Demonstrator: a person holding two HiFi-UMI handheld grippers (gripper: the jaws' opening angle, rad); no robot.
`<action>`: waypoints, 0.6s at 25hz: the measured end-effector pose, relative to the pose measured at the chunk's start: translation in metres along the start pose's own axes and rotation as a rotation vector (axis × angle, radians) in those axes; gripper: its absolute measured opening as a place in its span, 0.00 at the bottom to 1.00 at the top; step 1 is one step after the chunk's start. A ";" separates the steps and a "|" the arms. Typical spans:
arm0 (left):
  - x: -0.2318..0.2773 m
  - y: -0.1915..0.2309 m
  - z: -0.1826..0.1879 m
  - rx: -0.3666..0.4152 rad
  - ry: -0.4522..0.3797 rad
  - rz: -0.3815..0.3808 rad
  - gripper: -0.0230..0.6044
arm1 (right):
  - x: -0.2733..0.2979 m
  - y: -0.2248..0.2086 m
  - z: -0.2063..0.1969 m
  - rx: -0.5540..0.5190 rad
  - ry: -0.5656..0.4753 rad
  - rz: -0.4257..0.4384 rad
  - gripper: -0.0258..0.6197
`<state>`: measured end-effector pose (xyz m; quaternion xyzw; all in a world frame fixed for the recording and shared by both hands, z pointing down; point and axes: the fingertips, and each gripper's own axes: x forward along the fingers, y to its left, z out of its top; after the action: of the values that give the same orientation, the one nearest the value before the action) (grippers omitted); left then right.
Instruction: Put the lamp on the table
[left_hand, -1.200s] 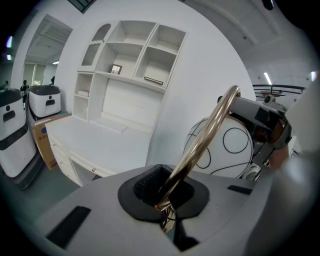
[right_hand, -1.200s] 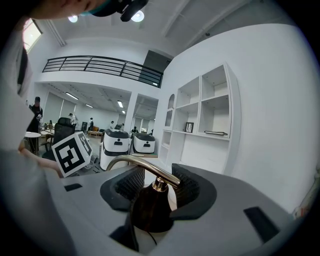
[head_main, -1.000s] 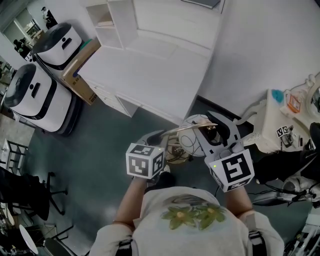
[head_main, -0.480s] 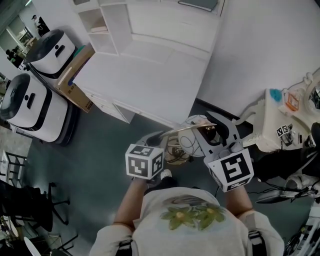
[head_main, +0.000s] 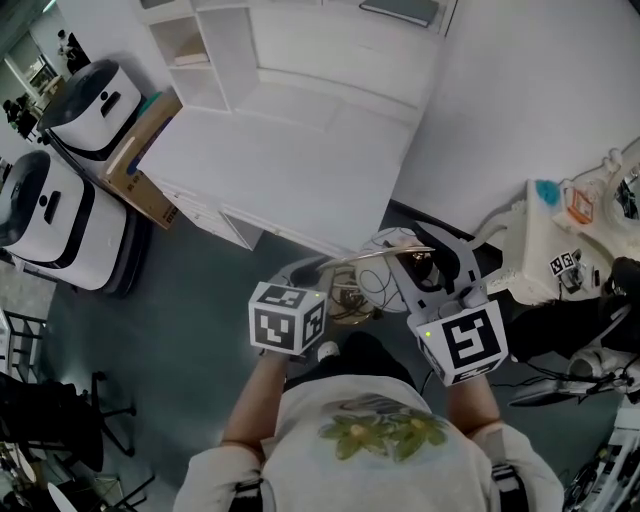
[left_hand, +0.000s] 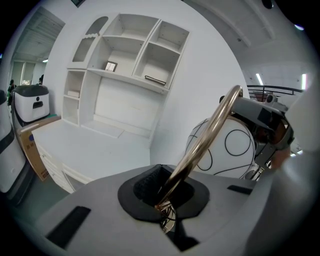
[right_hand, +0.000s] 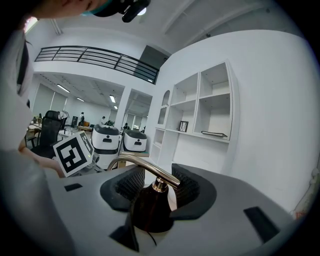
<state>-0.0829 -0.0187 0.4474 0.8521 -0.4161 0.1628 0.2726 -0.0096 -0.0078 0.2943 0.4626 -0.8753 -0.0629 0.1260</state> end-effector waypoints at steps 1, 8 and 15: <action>0.001 0.000 0.001 0.000 0.001 -0.002 0.08 | 0.001 -0.001 0.000 0.001 0.000 -0.001 0.33; 0.011 0.003 0.003 -0.011 0.013 -0.015 0.08 | 0.010 -0.009 -0.004 0.002 0.016 0.002 0.33; 0.027 0.010 0.016 -0.018 0.020 -0.025 0.08 | 0.028 -0.024 -0.003 -0.005 0.021 0.006 0.33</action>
<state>-0.0738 -0.0503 0.4521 0.8530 -0.4043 0.1644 0.2863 -0.0045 -0.0444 0.2965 0.4603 -0.8751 -0.0600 0.1366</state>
